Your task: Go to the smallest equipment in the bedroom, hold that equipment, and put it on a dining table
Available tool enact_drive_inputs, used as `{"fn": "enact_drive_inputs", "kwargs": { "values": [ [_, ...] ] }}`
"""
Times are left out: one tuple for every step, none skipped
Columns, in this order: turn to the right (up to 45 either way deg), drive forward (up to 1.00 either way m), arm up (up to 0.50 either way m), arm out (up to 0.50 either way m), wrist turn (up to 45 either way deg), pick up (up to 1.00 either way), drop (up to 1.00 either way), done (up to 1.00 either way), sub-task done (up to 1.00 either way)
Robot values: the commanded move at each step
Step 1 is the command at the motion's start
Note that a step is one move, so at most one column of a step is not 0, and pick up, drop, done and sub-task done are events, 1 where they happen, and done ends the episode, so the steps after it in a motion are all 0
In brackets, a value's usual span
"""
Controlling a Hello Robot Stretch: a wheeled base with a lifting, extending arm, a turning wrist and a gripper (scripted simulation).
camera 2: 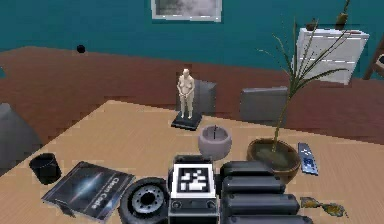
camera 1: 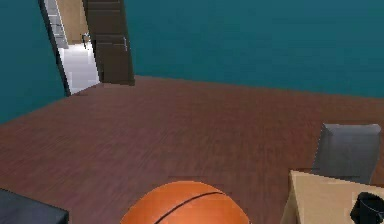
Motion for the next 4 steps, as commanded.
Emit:
{"fn": "enact_drive_inputs", "kwargs": {
  "values": [
    [0.0,0.0,0.0,0.26,0.0,0.0,0.0,0.0,0.0],
    [0.0,0.0,0.0,0.0,45.0,0.0,0.0,0.0,0.0],
    [0.0,0.0,0.0,0.0,45.0,0.0,0.0,0.0,0.0],
    [0.0,0.0,0.0,0.0,36.0,0.0,0.0,0.0,0.0]
  ]
}}
